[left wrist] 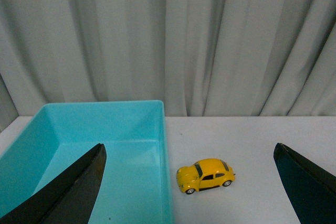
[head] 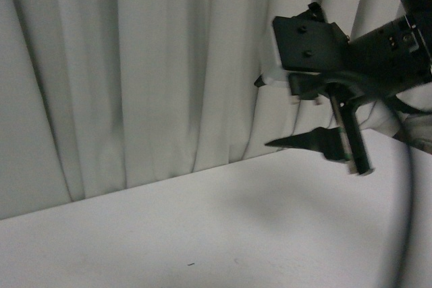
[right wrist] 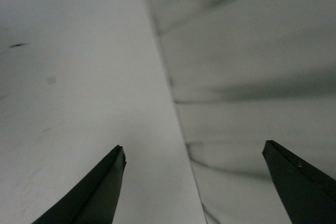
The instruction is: Wind up and store yellow beetle toy
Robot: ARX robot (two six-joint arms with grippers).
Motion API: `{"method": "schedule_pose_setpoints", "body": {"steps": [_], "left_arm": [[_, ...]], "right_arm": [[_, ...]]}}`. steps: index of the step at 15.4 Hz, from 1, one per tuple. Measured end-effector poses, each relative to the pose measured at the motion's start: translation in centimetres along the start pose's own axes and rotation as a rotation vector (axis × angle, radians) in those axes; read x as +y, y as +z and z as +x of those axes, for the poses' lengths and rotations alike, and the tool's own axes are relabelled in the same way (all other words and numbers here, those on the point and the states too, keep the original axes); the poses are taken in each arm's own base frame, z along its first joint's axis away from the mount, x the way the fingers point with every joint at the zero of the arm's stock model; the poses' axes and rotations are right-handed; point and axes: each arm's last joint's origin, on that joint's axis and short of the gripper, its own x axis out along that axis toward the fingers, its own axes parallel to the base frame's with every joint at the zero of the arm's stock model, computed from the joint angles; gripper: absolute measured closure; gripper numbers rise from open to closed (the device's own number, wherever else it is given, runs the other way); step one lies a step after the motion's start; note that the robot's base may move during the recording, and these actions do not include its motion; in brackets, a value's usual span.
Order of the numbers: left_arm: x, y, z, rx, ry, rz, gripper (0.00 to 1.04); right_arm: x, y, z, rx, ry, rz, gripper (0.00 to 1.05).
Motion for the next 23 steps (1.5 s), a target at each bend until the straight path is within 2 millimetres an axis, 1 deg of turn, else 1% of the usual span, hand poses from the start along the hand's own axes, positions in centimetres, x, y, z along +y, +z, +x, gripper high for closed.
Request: {"method": "schedule_pose_setpoints", "body": {"steps": [1, 2, 3, 4, 5, 7, 8, 10, 12, 13, 21, 22, 23], "left_arm": [[0.0, 0.0, 0.0, 0.000, 0.001, 0.000, 0.07], [0.0, 0.0, 0.0, 0.000, 0.003, 0.000, 0.07], [0.0, 0.0, 0.0, 0.000, 0.002, 0.000, 0.07], [0.0, 0.0, 0.0, 0.000, 0.001, 0.000, 0.07], [0.0, 0.0, 0.0, 0.000, 0.000, 0.000, 0.07], [0.0, 0.0, 0.0, 0.000, 0.002, 0.000, 0.07], [0.0, 0.0, 0.0, 0.001, 0.002, 0.000, 0.07], [0.0, 0.0, 0.0, 0.000, 0.001, 0.000, 0.07], [0.0, 0.0, 0.0, 0.000, 0.001, 0.000, 0.07], [0.0, 0.0, 0.0, 0.000, 0.001, 0.000, 0.07], [0.0, 0.0, 0.0, 0.000, 0.001, 0.000, 0.07], [0.0, 0.0, 0.0, 0.000, 0.001, 0.000, 0.07], [0.0, 0.0, 0.0, 0.000, 0.000, 0.000, 0.07]], "right_arm": [[3.1, 1.1, -1.1, 0.087, -0.243, 0.211, 0.35], [4.6, 1.5, -2.4, 0.080, -0.422, 0.395, 0.44], [5.2, 1.7, -3.9, 0.010, -0.624, 0.602, 0.55], [5.6, 2.2, -4.7, -0.074, -0.735, 0.751, 0.64], [6.8, 2.8, -5.0, -0.181, -0.742, 0.906, 0.77], [9.3, 2.2, -4.7, -0.189, -0.690, 1.050, 0.98], [10.1, 2.1, -5.0, -0.200, -0.692, 1.081, 1.03], [11.0, 2.3, -5.9, -0.237, -0.710, 1.096, 1.03], [12.3, 2.0, -6.1, -0.221, -0.696, 1.110, 1.03], [12.7, 2.0, -6.2, -0.220, -0.695, 1.112, 1.03], [14.6, 2.0, -7.5, -0.235, -0.706, 1.107, 1.03], [15.0, 1.8, -7.4, -0.253, -0.718, 1.100, 1.03], [15.4, 1.7, -7.3, -0.226, -0.700, 1.111, 1.03]]}}
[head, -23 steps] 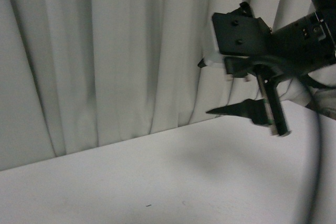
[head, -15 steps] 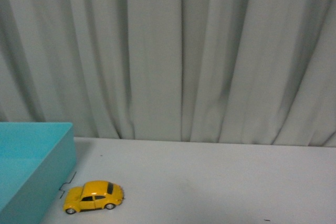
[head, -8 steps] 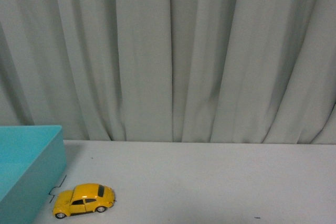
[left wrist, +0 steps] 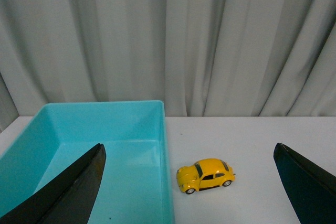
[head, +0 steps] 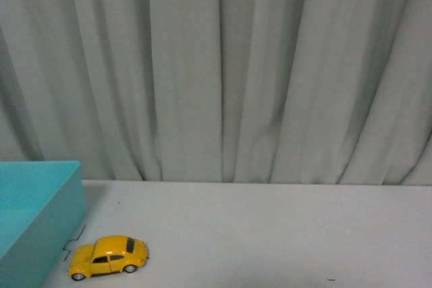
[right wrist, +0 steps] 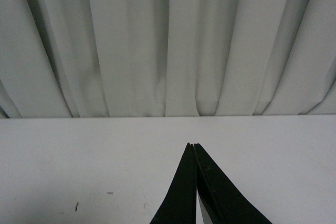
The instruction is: Wind up and store yellow beetle toy
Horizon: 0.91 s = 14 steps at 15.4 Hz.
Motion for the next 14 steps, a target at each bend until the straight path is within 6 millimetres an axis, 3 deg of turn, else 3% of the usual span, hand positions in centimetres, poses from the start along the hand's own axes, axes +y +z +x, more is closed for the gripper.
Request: {"method": "schedule_pose_setpoints", "body": {"steps": [10, 11, 13, 14], "left_arm": [[0.0, 0.0, 0.0, -0.001, 0.000, 0.000, 0.07], [0.0, 0.0, 0.0, 0.000, 0.000, 0.000, 0.07], [0.0, 0.0, 0.0, 0.000, 0.001, 0.000, 0.07], [0.0, 0.0, 0.0, 0.000, 0.001, 0.000, 0.07]], "right_arm": [[0.0, -0.2, -3.2, -0.003, -0.002, 0.002, 1.03], [0.0, 0.0, -3.2, -0.014, -0.002, 0.002, 1.00], [0.0, 0.0, -3.2, -0.014, -0.003, 0.002, 0.82], [0.0, 0.0, -3.2, -0.014, -0.003, 0.002, 0.80]]}}
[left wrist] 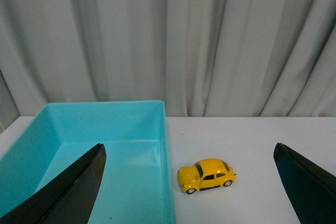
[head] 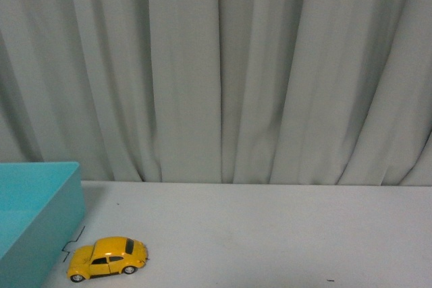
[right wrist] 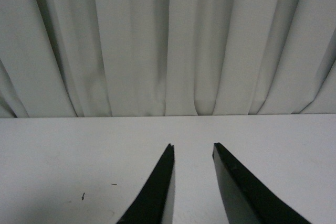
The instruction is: Wind up and store yellow beetle toy
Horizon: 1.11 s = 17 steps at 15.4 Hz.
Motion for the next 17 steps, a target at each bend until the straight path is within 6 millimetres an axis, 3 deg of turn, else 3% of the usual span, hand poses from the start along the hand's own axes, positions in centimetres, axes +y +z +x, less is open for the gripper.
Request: {"method": "schedule_pose_setpoints", "body": {"steps": [6, 8, 9, 10, 12, 14, 17], "left_arm": [[0.0, 0.0, 0.0, 0.000, 0.000, 0.000, 0.07], [0.0, -0.1, 0.0, 0.018, 0.001, -0.003, 0.07], [0.0, -0.1, -0.1, 0.223, 0.060, -0.063, 0.07], [0.3, 1.2, 0.9, 0.457, 0.165, -0.167, 0.07], [0.9, 3.7, 3.4, 0.445, 0.227, -0.237, 0.07], [1.1, 5.7, 6.6, 0.411, 0.209, -0.223, 0.07], [1.2, 4.8, 12.9, 0.547, 0.150, -0.125, 0.07]], "right_arm": [[0.0, 0.0, 0.0, 0.000, 0.000, 0.000, 0.59], [0.0, 0.0, 0.0, 0.000, 0.000, 0.000, 0.37], [0.0, 0.0, 0.0, 0.001, 0.000, 0.000, 0.30], [0.0, 0.0, 0.0, -0.001, 0.002, 0.000, 0.17], [0.0, 0.0, 0.0, 0.000, 0.000, 0.000, 0.04], [0.0, 0.0, 0.0, 0.000, 0.000, 0.000, 0.07], [0.0, 0.0, 0.0, 0.000, -0.001, 0.000, 0.07]]}}
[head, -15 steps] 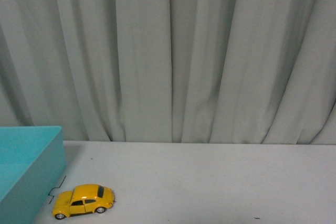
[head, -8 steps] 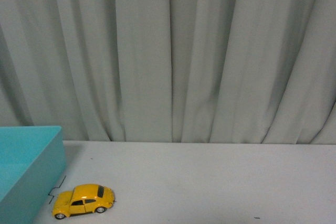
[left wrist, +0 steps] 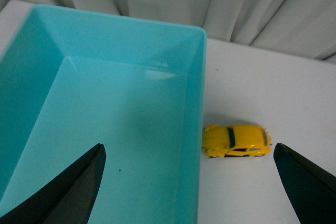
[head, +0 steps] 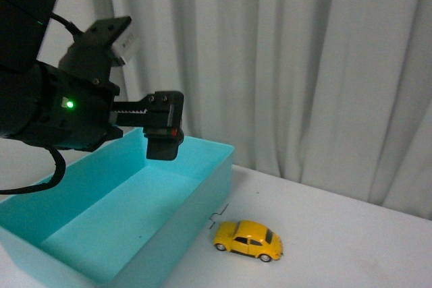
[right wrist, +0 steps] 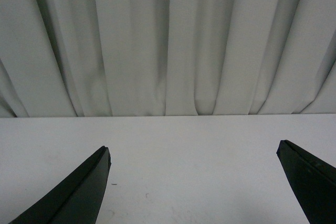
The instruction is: Wind up and store yellow beetle toy
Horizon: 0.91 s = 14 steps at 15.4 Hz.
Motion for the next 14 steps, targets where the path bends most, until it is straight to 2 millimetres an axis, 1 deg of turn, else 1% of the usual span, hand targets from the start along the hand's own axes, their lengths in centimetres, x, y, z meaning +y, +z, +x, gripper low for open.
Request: {"method": "schedule_pose_setpoints", "body": {"steps": [1, 3, 4, 5, 6, 7, 8, 14], "left_arm": [[-0.7, 0.9, 2.0, 0.048, -0.018, 0.068, 0.07], [-2.3, 2.8, 3.9, 0.068, -0.103, 0.187, 0.07], [-4.6, 4.7, 6.5, 0.120, -0.226, 0.411, 0.07], [-6.6, 2.8, 8.5, 0.345, -0.401, 0.802, 0.07], [-8.3, 2.7, 10.3, 0.386, -0.452, 1.041, 0.07], [-9.4, 1.8, 12.1, 0.469, -0.480, 1.184, 0.07], [-10.4, 0.5, 14.4, 0.512, -0.499, 1.273, 0.07], [-10.7, 0.4, 15.1, 0.511, -0.491, 1.309, 0.07]], "right_arm": [[0.0, 0.0, 0.0, 0.000, 0.000, 0.000, 0.07], [0.0, 0.0, 0.0, 0.000, 0.000, 0.000, 0.07], [0.0, 0.0, 0.0, 0.000, 0.000, 0.000, 0.07], [0.0, 0.0, 0.0, 0.000, 0.000, 0.000, 0.07], [0.0, 0.0, 0.0, 0.000, 0.000, 0.000, 0.07], [0.0, 0.0, 0.0, 0.000, 0.000, 0.000, 0.07], [0.0, 0.0, 0.0, 0.000, 0.000, 0.000, 0.07], [0.0, 0.0, 0.0, 0.000, 0.000, 0.000, 0.07]]}}
